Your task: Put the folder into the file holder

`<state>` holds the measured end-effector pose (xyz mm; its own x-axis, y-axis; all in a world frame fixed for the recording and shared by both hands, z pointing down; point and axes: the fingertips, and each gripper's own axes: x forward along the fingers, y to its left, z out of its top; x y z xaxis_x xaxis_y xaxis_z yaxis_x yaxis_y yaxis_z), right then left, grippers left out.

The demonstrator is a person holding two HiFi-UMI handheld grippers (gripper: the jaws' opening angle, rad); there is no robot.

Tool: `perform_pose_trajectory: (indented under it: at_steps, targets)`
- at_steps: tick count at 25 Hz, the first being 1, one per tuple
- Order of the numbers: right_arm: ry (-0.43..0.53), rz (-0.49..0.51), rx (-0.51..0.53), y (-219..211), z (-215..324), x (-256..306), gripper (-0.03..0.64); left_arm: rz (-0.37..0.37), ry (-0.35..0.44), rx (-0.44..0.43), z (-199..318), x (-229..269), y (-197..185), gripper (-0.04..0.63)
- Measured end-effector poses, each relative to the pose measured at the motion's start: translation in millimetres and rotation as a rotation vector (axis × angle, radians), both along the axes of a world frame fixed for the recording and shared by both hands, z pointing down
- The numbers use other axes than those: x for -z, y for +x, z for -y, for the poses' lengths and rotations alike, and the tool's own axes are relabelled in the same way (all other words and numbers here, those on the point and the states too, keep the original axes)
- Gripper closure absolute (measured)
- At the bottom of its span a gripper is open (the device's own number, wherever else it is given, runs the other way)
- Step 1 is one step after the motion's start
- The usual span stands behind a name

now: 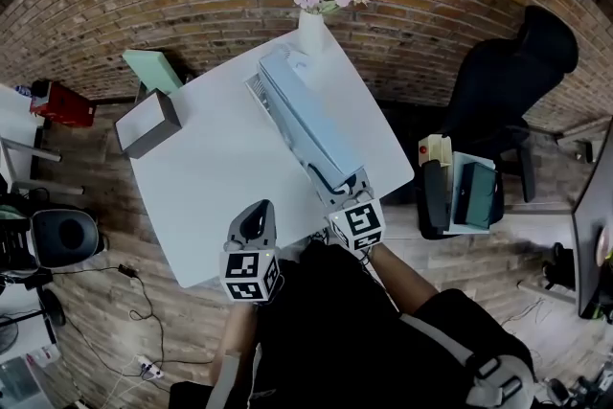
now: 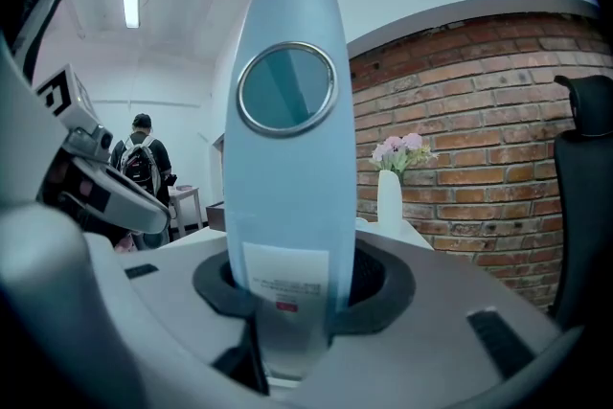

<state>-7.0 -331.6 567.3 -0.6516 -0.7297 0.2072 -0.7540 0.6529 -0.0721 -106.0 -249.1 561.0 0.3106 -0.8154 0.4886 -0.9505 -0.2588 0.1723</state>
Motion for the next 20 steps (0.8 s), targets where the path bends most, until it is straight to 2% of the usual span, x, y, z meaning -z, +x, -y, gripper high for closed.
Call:
perform_pose_trajectory:
  at_steps: [6, 12, 17, 20]
  targets:
    - [0.002, -0.053, 0.009, -4.2, -4.3, -3.3, 0.433, 0.000, 0.004, -0.011, -2.7, 1.5, 3.4, 0.572]
    - [-0.030, -0.245, 0.040, -11.3, -13.5, -30.5, 0.391, 0.001, 0.001, -0.026, -6.9, 2.3, 4.6, 0.572]
    - [-0.090, -0.274, -0.005, 0.0, -24.1, -41.7, 0.336, -0.001, 0.003, -0.045, -12.4, 8.3, 6.0, 0.572]
    - [-0.124, -0.285, -0.021, 4.8, -31.7, -47.4, 0.325, -0.007, 0.009, -0.047, -16.5, 13.5, 1.8, 0.572]
